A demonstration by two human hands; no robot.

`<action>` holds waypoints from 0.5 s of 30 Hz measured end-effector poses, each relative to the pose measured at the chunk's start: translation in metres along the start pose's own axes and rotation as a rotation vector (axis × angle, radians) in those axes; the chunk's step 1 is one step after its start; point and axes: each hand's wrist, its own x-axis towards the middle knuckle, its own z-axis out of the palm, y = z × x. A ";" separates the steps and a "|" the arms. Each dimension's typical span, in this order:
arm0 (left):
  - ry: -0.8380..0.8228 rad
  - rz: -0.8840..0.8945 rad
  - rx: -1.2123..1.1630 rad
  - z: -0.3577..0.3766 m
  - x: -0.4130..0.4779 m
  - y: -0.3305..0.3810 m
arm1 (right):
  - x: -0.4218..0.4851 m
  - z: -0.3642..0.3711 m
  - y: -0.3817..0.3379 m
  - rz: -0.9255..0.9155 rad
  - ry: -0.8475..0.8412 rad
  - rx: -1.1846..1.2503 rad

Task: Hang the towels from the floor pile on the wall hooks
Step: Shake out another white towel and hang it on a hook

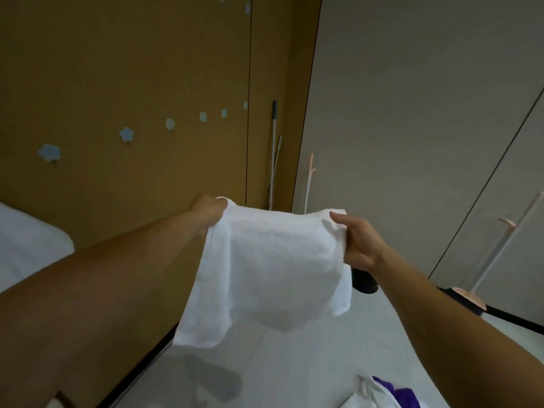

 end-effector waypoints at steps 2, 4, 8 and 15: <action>0.059 -0.014 -0.063 -0.012 0.007 -0.002 | 0.000 0.000 -0.003 0.088 -0.028 -0.155; 0.090 -0.050 -0.128 -0.024 0.014 -0.005 | 0.003 0.003 -0.010 0.120 0.041 -0.236; 0.082 -0.112 -0.225 -0.045 0.023 -0.012 | 0.018 0.014 -0.018 -0.071 0.140 0.035; 0.090 -0.114 -0.271 -0.070 0.033 -0.025 | 0.033 0.035 0.029 0.152 0.107 -0.156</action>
